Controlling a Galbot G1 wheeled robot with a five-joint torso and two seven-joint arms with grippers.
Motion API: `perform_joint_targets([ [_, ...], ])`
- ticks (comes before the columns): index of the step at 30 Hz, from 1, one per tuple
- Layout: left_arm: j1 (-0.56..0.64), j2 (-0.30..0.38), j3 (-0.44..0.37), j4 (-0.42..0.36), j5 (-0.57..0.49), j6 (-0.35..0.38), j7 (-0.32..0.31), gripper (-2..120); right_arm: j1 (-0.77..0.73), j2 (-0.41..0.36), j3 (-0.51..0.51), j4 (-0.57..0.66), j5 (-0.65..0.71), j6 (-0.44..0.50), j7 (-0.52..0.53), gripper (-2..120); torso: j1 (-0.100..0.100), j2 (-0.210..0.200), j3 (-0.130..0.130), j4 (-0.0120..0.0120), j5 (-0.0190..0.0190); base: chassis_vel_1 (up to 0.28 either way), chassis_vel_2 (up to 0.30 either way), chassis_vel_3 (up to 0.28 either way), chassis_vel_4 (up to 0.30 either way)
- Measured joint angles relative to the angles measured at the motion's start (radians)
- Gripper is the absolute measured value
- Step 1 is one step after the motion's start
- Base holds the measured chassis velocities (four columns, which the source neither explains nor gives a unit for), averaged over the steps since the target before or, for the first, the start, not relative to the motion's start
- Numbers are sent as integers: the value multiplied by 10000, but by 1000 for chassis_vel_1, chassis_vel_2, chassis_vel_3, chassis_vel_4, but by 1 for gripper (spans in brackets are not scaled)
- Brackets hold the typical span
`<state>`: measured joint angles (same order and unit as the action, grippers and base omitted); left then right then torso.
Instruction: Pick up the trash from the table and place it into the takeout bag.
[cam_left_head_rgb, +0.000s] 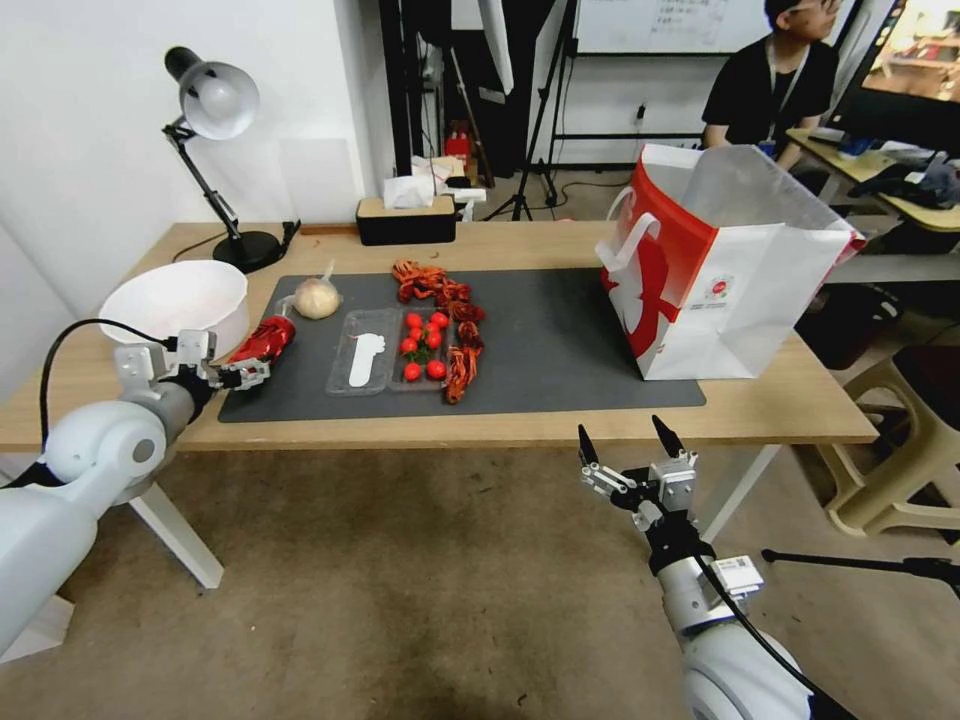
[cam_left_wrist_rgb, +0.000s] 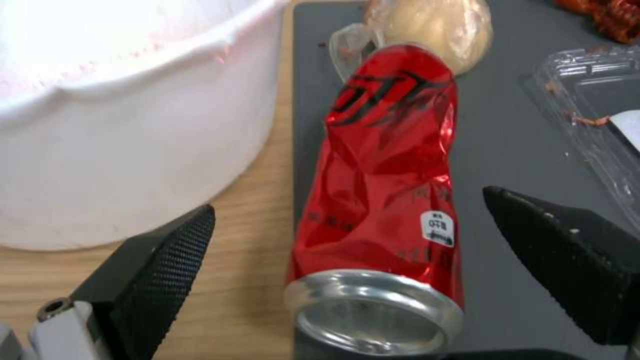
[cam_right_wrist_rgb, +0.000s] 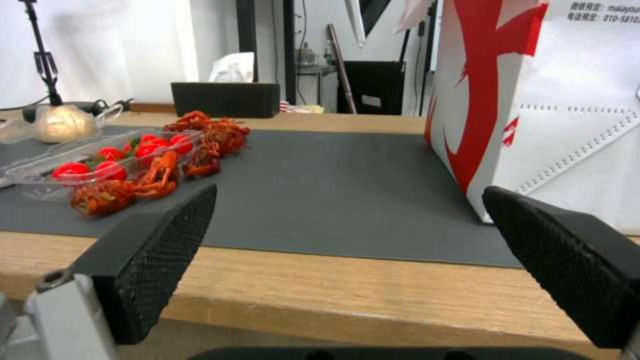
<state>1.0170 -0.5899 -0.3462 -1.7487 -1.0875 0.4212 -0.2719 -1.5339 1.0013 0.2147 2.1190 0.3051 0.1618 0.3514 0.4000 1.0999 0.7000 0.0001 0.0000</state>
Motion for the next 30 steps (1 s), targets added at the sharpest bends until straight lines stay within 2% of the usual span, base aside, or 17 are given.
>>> perform_joint_targets([
  [11, -511, -192, 198, 411, -1061, 599, -80, 99, 18, -14, -30, -81, -29, 13, 26, 100, -1, 1, 0, -1, 1, 0, 0, 0, 0],
  [15, -660, -336, 310, 453, -1399, 808, -255, 85, -28, 9, -44, -107, -71, 40, 40, 100, -1, 2, 0, -1, 0, 0, 0, 0, 0],
  [17, -707, -372, 347, 473, -1452, 812, -309, 82, -36, 14, -45, -117, -78, 47, 47, 100, -1, 2, 0, 0, 0, 0, 0, 0, 0],
  [18, -806, -446, 410, 522, -1515, 811, -430, 75, -49, 19, -46, -130, -91, 58, 61, 100, -1, 1, 0, -2, 1, 0, 0, 0, 0],
  [19, -806, -446, 410, 522, -1515, 811, -430, 75, -49, 19, -46, -130, -91, 58, 61, 100, -1, 1, 0, -2, 1, 0, 0, 0, 0],
  [22, -894, -546, 466, 584, -1651, 789, -603, 62, -92, 37, -48, -161, -136, 84, 73, 100, 0, 2, 0, -1, 0, 0, 0, 0, 0],
  [23, -894, -546, 466, 584, -1651, 789, -603, 62, -92, 37, -48, -161, -136, 84, 73, 100, 0, 2, 0, -1, 0, 0, 0, 0, 0],
  [24, -877, -547, 460, 584, -1691, 772, -606, 55, -106, 52, -49, -165, -148, 92, 74, 100, 0, 2, 0, -2, 1, 0, 0, 0, 0],
  [26, -744, -548, 363, 554, -1795, 632, -602, 51, -136, 95, -65, -174, -204, 104, 74, 100, 0, 2, 0, -1, 1, 0, 0, 0, 0],
  [30, -557, -548, 213, 434, -1900, 524, -561, 51, -140, 128, -74, -183, -230, 121, 71, 100, -1, 1, 0, -1, -1, 0, 0, 0, 0],
])
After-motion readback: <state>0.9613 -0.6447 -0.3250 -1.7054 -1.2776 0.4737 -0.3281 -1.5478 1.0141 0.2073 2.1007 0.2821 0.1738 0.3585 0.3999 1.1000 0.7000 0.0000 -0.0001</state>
